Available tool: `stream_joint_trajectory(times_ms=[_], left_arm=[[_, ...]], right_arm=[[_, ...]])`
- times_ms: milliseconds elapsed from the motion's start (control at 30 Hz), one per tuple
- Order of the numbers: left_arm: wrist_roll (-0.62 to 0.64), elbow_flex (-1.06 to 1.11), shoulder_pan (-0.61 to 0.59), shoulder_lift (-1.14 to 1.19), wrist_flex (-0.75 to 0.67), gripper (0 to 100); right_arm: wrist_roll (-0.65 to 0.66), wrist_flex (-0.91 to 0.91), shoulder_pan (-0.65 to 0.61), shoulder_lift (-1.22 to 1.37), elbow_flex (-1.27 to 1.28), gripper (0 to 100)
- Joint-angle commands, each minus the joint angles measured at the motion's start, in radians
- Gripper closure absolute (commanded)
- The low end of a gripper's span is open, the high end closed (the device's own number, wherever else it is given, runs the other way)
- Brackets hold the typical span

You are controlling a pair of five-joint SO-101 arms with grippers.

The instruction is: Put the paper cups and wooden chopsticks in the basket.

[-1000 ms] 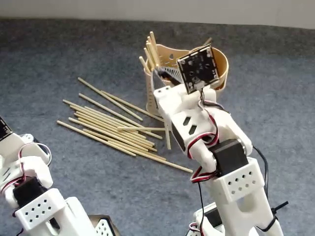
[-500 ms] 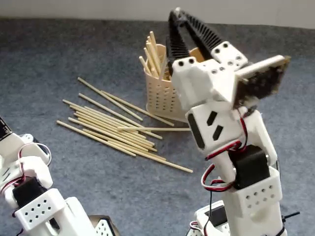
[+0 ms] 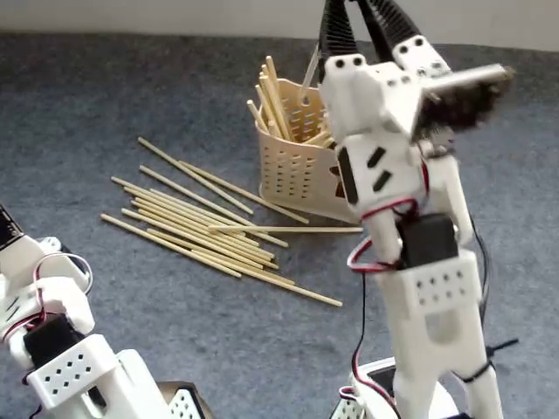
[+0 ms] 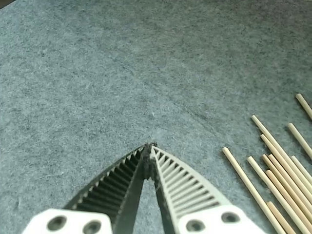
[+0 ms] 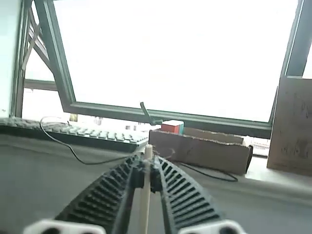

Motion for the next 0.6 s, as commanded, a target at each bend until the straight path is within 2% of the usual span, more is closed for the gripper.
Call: stream_joint_trajectory(times_ms=[0,267,333,433,567], left_arm=[[0.003,-0.007,0.027,-0.012,-0.018,99],[0.003,-0.007,0.027,-0.012,-0.018,99],[0.003,-0.007,0.027,-0.012,-0.018,99],[0.003,-0.007,0.027,-0.012,-0.018,99],[0.003,-0.007,0.027,-0.012,-0.018,99]], right_arm=[[-0.006,-0.025,0.022,0.079,0.002,99.0],[-0.006,-0.025,0.022,0.11,0.107,98.6],[-0.006,-0.021,0.022,0.107,0.125,94.7],[-0.006,0.084,0.016,0.102,0.131,86.0],[-0.006,0.213,-0.004,0.097,0.113,85.4]])
